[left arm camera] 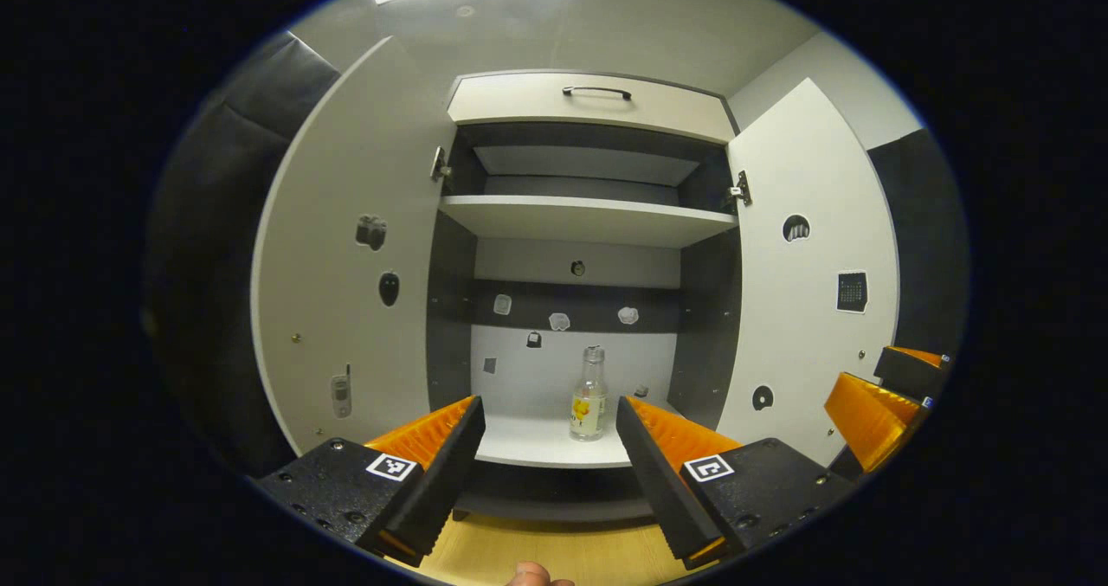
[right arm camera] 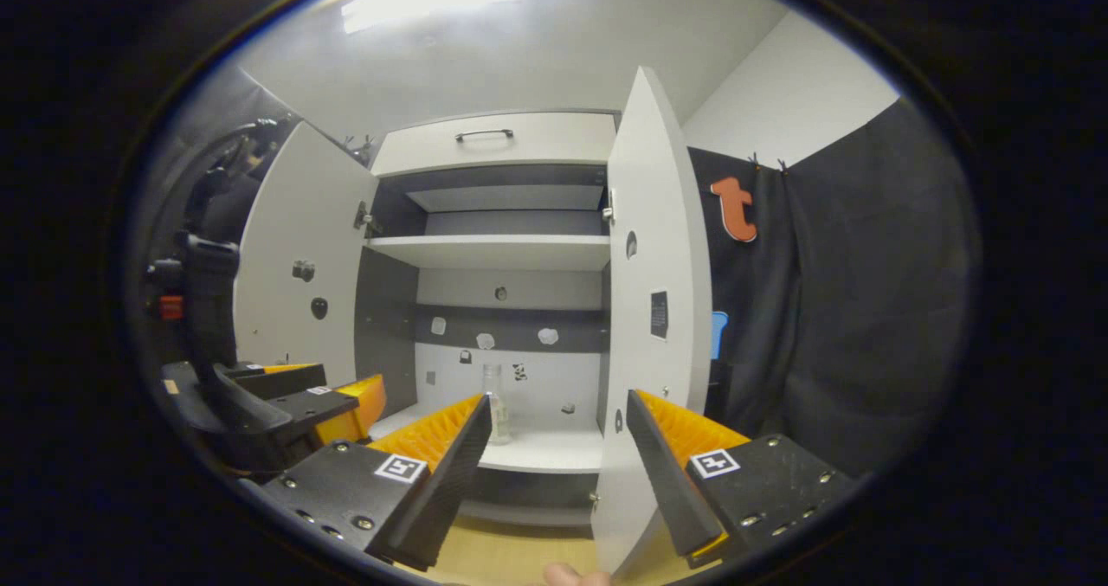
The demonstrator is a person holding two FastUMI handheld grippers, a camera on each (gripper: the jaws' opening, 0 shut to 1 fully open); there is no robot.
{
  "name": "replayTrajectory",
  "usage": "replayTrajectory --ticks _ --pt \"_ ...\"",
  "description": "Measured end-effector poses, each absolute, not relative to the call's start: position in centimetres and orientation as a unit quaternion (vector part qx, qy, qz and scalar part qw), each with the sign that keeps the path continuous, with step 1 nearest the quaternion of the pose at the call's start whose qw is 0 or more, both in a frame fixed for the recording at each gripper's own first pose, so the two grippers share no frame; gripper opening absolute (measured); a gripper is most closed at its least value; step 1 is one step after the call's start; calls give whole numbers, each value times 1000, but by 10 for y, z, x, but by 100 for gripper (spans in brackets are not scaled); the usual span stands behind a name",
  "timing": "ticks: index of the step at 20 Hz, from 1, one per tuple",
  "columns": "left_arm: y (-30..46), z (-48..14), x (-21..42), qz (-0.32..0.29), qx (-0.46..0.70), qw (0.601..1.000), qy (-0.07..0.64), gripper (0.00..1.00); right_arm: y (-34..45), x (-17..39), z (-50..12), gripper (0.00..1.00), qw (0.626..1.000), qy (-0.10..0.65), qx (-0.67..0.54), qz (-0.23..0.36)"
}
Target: Grasp the bottle in the cabinet with the left hand and place it on the coaster, then close the right door with the right hand and the left door with the left hand.
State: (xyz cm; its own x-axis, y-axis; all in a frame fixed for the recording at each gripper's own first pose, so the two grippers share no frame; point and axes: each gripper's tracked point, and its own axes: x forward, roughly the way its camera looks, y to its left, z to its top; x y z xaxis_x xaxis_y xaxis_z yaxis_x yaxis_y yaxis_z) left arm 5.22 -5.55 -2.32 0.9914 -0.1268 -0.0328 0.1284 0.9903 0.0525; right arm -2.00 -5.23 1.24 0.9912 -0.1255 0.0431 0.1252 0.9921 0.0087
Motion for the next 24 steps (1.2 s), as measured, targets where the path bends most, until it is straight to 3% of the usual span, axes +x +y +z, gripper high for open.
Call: replayTrajectory --ticks 5,13,15,16,24 --pt "-81 -39 102 -93 18 995 25 96 -67 -37 16 95 996 -20 13 -91" --pt "-95 -89 204 -79 31 994 72 97 -91 -52 27 95 991 -33 18 -132" --pt "-101 -96 230 -78 26 994 76 93 -99 -55 27 95 989 -34 12 -146" --pt "-104 -101 243 -77 24 993 82 96 -103 -56 26 95 988 -35 8 -153" --pt "-124 -132 328 -69 28 991 113 96 -124 -58 23 92 981 -36 -7 -191"
